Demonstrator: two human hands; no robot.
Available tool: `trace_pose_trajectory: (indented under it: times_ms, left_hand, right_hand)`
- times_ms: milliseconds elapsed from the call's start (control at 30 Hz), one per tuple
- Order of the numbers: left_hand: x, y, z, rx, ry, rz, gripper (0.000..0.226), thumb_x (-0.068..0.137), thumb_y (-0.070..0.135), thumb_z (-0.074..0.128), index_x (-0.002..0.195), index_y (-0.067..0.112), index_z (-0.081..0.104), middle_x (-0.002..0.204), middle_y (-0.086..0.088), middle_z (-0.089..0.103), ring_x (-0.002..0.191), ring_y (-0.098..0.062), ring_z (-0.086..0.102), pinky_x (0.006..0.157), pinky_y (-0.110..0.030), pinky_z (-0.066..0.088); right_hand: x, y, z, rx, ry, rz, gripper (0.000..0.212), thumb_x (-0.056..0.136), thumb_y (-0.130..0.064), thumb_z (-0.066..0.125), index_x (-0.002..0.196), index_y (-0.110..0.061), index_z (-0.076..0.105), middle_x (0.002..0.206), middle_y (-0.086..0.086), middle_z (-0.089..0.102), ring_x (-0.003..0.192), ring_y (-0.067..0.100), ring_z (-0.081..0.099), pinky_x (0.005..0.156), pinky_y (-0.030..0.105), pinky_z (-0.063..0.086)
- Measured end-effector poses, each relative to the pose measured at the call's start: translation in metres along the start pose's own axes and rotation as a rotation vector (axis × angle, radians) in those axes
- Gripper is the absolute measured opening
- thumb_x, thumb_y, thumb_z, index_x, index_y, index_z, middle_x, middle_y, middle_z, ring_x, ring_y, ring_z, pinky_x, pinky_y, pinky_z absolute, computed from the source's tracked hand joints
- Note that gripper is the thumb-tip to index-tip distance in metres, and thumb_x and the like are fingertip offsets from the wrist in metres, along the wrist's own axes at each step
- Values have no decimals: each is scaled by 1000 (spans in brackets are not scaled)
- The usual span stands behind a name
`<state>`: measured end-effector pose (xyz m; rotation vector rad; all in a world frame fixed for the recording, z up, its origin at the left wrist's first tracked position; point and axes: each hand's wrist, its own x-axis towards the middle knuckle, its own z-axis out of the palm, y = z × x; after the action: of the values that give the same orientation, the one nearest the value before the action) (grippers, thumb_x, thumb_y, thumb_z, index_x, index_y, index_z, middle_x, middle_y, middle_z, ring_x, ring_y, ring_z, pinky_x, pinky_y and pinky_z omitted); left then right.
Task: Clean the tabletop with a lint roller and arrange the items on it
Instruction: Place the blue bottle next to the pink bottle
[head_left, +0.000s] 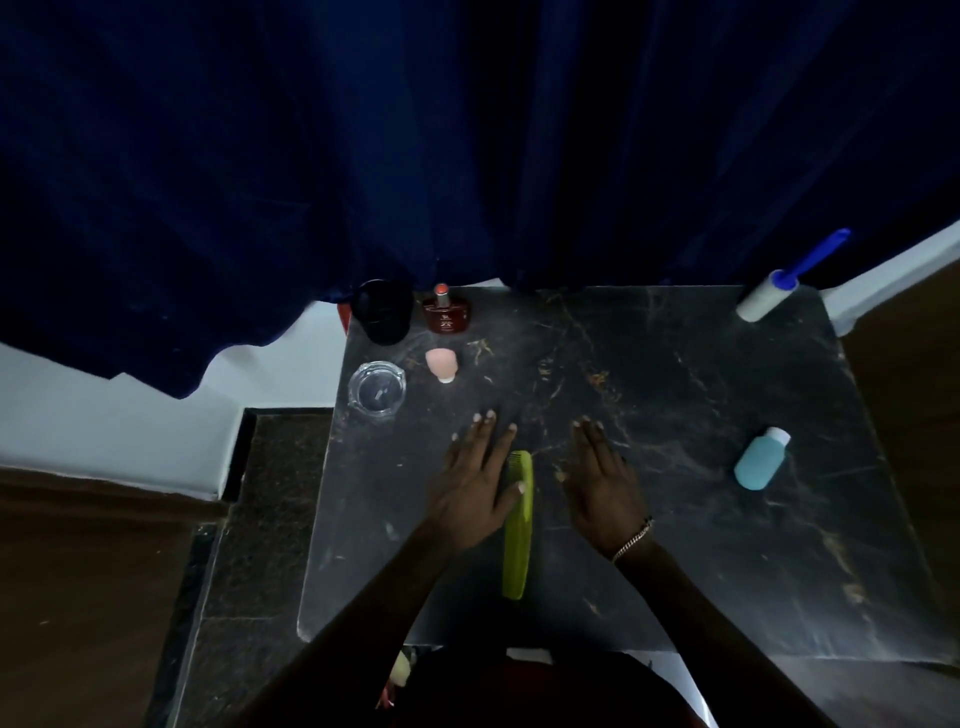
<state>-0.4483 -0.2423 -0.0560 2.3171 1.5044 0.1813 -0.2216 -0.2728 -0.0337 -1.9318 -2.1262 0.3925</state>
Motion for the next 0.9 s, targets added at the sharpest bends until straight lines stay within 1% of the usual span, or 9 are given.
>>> trace_pose_trajectory:
  times_ms: [200,300,433,567,667,767,833,900]
  left_hand:
    - [36,68,25,0,-44,56,80,101,64,36,165,28,6,175,-6,-1,162,-25,0,130,-48,11]
    - [52,105,39,6,-37,87,80,101,62,37,165,24,9,176,-9,0,163,-27,1,129,-48,13]
    - [72,155,57,-24,-66,120,80,101,61,38,166,21,13,175,-13,5,163,-30,6,130,-51,19]
    - [93,206,75,-37,-99,148,78,102,56,42,166,18,17,175,-14,9,162,-30,13,127,-50,24]
    - [112,239,83,-34,-143,158,75,103,50,47,163,13,23,173,-16,15,160,-30,18,126,-50,31]
    - [131,273,88,-83,-202,80,68,103,44,53,158,10,34,167,-14,29,152,-29,35,118,-46,41]
    - [142,294,93,-205,-256,-20,60,103,39,55,154,11,40,160,-13,36,142,-31,46,112,-45,46]
    - [152,311,97,-320,-319,-126,56,104,37,54,153,12,42,159,-12,40,140,-31,49,114,-45,45]
  right_hand:
    - [-15,55,-28,5,59,112,68,98,-38,52,153,-4,33,160,14,33,151,28,28,116,44,37]
    - [-28,89,-42,25,91,186,67,96,-34,55,151,0,35,158,17,36,148,33,33,117,45,37]
    - [-46,135,-58,29,133,289,67,92,-29,65,145,3,41,149,22,45,138,38,46,109,49,46]
    - [-61,177,-69,87,141,363,66,93,-28,60,147,2,38,151,21,41,140,37,42,113,47,43]
    - [-62,198,-77,185,173,517,62,94,-25,64,145,0,41,147,21,45,134,35,47,110,44,44]
    - [-53,218,-86,276,130,671,51,95,-26,62,138,-2,49,134,19,55,121,33,56,100,41,50]
    - [-46,229,-91,373,88,785,43,97,-26,59,134,-4,54,130,18,60,119,31,59,99,43,51]
    - [-42,238,-95,472,45,875,38,99,-28,57,128,-4,61,125,19,66,115,32,63,97,41,52]
